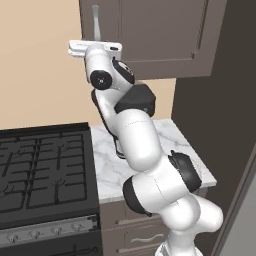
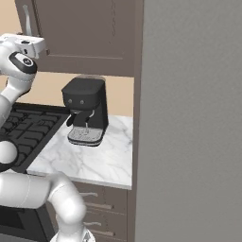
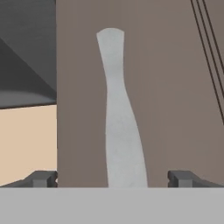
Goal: Get the candle and the liquor from the cabinet and move them to the dining counter.
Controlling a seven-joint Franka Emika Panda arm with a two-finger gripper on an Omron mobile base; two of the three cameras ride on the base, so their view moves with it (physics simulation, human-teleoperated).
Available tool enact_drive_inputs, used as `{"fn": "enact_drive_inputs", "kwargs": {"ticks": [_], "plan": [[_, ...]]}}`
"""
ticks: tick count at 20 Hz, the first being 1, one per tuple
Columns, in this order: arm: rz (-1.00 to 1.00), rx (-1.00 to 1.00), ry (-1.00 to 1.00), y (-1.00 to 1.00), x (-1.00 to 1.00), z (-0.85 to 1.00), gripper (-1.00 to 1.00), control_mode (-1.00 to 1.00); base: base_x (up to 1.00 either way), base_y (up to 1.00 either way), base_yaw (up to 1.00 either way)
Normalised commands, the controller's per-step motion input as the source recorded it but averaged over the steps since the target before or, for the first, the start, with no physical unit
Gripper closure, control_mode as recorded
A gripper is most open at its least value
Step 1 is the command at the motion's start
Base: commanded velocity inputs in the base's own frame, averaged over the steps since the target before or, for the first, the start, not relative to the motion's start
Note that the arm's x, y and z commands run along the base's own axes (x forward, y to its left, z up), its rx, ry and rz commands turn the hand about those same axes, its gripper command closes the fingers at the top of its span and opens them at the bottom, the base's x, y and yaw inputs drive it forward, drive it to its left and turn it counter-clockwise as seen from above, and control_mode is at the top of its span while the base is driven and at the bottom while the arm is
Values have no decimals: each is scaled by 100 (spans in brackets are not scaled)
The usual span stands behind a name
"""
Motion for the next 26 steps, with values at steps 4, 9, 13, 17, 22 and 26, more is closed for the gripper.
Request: {"fn": "enact_drive_inputs", "kwargs": {"ticks": [4,9,13,17,22,26], "plan": [[0,0,0,0,16,-3,100,-100,0,0,0],[0,0,3,2,7,-1,100,-100,0,0,0],[0,-1,3,1,0,-2,100,-100,0,0,0],[0,-1,3,2,3,-14,100,-100,0,0,0],[1,0,2,0,-4,-16,100,-100,0,0,0],[4,0,0,-1,-36,-14,100,-100,0,0,0]]}}
